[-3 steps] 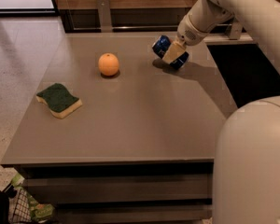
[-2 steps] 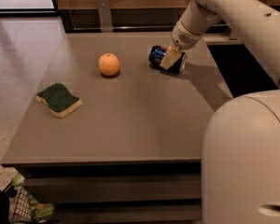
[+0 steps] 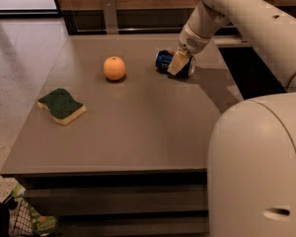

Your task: Knock pepsi can over

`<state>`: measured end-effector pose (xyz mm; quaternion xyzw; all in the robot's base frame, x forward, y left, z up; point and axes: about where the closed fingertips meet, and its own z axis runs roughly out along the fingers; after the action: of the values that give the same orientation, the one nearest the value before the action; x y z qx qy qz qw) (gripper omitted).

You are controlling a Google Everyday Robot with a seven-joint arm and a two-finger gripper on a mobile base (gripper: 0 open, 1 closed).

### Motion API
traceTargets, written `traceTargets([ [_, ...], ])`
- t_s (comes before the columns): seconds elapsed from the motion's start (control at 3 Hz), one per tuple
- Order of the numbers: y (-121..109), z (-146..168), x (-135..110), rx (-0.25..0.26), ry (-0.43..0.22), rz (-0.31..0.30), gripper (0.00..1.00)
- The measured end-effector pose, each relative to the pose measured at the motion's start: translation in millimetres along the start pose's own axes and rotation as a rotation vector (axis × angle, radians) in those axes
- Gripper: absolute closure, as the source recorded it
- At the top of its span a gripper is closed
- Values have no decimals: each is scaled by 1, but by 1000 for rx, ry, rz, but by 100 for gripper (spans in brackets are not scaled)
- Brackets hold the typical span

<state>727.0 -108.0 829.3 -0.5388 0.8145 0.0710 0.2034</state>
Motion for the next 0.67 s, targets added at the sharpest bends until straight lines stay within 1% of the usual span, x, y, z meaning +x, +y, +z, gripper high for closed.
traceTargets([
  [0.67, 1, 2, -1, -5, 2, -1, 37],
])
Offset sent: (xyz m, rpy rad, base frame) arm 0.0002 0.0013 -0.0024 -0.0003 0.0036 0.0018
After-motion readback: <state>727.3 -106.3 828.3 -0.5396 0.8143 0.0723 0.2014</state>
